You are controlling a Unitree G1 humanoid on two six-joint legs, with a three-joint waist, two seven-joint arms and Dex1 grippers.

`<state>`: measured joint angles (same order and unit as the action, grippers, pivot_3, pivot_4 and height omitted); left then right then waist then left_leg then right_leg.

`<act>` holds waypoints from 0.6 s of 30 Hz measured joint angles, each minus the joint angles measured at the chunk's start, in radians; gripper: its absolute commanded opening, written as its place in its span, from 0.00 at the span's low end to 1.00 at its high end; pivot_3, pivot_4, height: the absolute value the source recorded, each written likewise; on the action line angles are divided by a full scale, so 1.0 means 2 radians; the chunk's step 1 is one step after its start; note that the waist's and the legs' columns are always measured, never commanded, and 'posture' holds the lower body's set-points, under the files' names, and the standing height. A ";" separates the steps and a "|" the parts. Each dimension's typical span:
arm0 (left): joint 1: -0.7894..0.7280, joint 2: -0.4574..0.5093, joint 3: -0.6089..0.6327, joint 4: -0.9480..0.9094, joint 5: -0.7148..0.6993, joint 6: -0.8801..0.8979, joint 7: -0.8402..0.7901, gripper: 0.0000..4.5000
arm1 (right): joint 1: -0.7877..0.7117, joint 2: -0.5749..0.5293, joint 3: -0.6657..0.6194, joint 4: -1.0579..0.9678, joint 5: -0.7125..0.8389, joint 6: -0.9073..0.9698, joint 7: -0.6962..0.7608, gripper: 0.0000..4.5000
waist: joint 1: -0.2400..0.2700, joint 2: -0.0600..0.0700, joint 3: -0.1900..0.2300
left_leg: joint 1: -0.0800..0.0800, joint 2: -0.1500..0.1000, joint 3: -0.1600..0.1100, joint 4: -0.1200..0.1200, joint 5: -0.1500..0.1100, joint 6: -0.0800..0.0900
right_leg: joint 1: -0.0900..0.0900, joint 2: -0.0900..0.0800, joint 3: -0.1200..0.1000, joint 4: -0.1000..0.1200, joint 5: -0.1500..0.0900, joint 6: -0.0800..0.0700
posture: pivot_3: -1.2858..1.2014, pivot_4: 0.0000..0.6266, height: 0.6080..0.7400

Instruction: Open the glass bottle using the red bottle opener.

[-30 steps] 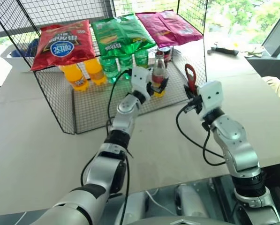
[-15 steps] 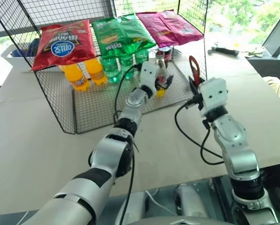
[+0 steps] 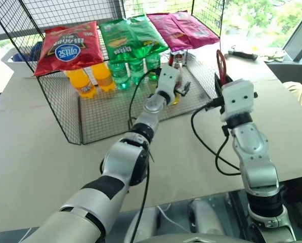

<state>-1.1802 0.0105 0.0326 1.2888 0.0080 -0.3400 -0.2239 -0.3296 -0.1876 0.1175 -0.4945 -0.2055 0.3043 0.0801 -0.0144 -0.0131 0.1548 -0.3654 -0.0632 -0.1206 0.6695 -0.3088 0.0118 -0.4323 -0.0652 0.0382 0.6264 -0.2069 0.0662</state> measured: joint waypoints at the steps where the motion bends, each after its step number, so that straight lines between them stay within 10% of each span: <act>1: -0.002 0.000 0.000 0.001 0.004 0.003 0.009 0.88 | 0.001 0.000 -0.001 -0.001 -0.001 0.000 0.000 0.00 | 0.000 0.000 0.000 | 0.000 0.000 0.000 0.000 0.000 0.000 | 0.000 0.000 0.000 0.000 0.000 0.000 | 0.52 0.24 1.00; 5: -0.010 0.001 0.001 0.009 0.011 0.010 0.035 0.60 | 0.008 0.000 -0.006 -0.004 -0.003 0.002 0.000 0.00 | 0.000 0.000 0.000 | 0.000 0.000 0.000 0.000 0.000 0.000 | 0.000 0.000 0.000 0.000 0.000 0.000 | 0.52 0.24 1.00; 18: -0.007 0.000 0.019 0.001 0.001 0.015 -0.012 0.60 | 0.005 -0.001 -0.014 -0.003 -0.004 0.002 0.008 0.00 | 0.000 0.000 0.000 | 0.000 0.000 0.000 0.000 0.000 0.000 | 0.000 0.000 0.000 0.000 0.000 0.000 | 0.52 0.24 1.00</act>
<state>-1.1935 0.0109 0.0712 1.2908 0.0096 -0.3098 -0.2482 -0.3202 -0.1905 0.0902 -0.5009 -0.2133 0.3077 0.0966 -0.0151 -0.0132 0.1547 -0.3655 -0.0635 -0.1203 0.6703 -0.3088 0.0118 -0.4323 -0.0654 0.0384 0.6272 -0.2069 0.0663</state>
